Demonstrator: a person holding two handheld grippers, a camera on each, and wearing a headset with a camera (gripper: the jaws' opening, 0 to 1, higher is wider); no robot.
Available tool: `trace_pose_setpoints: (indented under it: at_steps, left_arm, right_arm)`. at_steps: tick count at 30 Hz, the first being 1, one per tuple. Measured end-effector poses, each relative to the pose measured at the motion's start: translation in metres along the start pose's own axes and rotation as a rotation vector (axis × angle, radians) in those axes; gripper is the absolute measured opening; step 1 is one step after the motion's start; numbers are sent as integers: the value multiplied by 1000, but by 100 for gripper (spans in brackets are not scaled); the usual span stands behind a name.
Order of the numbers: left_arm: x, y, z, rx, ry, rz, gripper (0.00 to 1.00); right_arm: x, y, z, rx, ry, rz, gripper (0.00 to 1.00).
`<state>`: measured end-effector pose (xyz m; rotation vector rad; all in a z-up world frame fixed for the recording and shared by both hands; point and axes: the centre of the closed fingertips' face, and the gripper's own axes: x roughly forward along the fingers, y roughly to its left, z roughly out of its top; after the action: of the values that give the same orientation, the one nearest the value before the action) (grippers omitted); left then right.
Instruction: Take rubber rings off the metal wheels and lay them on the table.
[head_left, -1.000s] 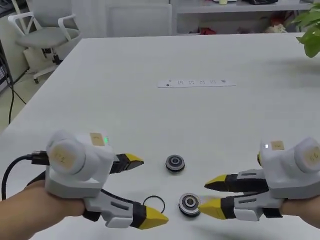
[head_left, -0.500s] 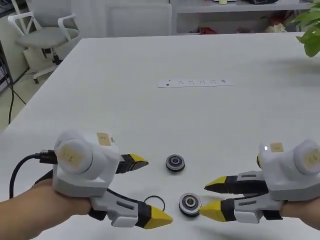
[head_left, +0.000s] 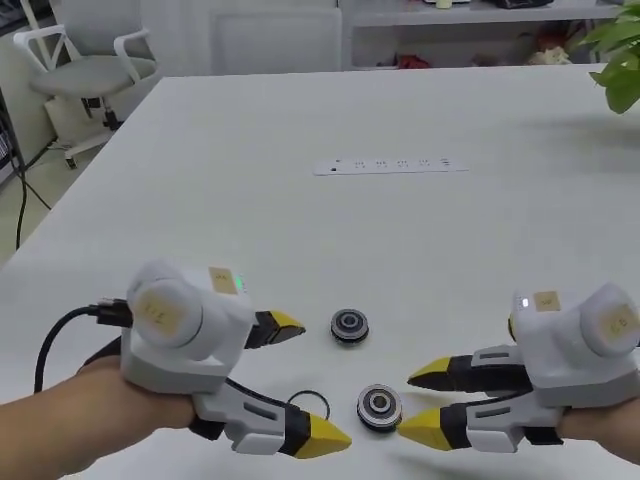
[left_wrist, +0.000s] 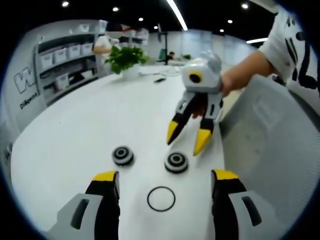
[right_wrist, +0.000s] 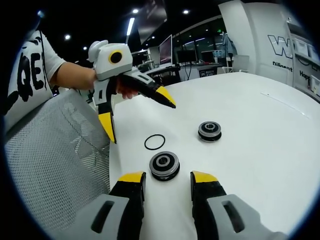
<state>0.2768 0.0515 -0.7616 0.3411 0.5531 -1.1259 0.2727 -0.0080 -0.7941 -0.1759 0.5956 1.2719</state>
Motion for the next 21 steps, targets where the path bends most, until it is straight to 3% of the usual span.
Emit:
trace_pose_setpoints:
  at_steps: [21]
  left_arm:
    - [9, -7, -3, 5, 22, -33, 70]
  right_arm:
    - [3, 3, 0, -20, 6, 9, 31]
